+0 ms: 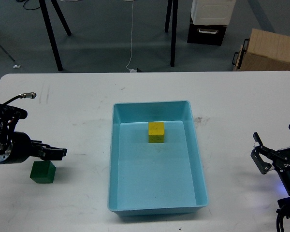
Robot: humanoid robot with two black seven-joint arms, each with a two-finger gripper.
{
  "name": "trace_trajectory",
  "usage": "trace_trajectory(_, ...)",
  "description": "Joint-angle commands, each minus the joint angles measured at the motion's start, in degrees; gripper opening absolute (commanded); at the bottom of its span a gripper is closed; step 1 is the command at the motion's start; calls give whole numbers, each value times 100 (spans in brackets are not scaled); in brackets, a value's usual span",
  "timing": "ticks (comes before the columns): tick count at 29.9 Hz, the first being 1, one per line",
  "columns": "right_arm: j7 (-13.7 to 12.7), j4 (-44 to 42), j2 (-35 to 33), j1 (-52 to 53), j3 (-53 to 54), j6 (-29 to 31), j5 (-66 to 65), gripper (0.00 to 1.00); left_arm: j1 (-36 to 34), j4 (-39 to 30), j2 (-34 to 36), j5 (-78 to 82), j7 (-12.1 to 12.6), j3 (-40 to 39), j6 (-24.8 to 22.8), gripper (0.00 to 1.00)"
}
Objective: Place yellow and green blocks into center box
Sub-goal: 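Lower the left gripper onto the green cube and close it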
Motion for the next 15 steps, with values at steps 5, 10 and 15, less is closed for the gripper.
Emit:
trace_trajectory(5,-2,-44,0,11,-23,0,0,100,503,72,-10,298,25,8,1,100)
trace_trajectory(10,-2,-61,0,-15,-41,0,0,100,688,72,51,510,25,-27,1,100)
trace_trajectory(15,-2,-61,0,-33,-49,0,0,100,697,54,87,510,34,-27,1,100)
